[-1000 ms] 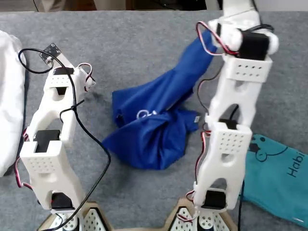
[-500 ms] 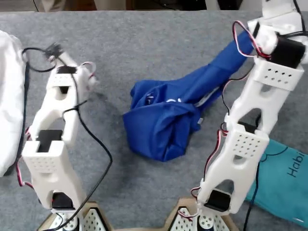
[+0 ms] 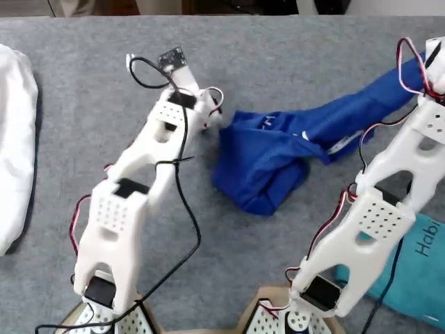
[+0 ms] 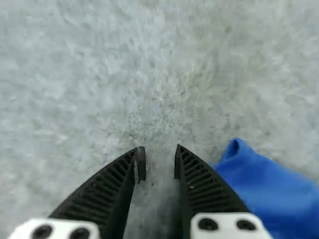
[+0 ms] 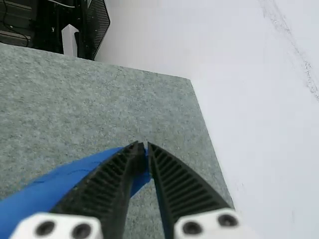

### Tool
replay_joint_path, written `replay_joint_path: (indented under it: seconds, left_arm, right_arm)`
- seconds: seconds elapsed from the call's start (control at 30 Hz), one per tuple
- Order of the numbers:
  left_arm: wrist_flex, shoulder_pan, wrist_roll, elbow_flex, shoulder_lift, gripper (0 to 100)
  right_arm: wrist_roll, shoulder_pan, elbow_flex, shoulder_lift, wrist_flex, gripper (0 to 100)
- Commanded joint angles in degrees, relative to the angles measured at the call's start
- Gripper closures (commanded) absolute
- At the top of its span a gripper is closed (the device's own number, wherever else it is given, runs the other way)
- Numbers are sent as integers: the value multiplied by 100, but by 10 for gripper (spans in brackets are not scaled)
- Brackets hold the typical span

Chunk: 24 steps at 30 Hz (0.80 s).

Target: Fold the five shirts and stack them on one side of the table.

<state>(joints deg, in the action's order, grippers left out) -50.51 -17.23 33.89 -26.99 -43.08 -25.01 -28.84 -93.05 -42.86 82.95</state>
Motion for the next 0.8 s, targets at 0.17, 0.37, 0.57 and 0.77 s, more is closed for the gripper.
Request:
replay_joint_path:
  seconds: [0.17, 0.37, 0.57, 0.77]
  left_arm:
    - [-598, -360, 158, -3077, -1068, 885]
    - [-1213, -651, 132, -4448, -1886, 884]
    - [-1231, -809, 149, -4923, -2404, 884]
    - [-1240, -958, 132, -4888, -2475, 884]
  right_arm:
    - [-281, 75, -242, 295, -132, 994]
    - [-325, 180, -242, 268, -132, 994]
    - [-334, 180, -233, 259, -123, 994]
    - [-343, 189, -242, 145, -158, 994]
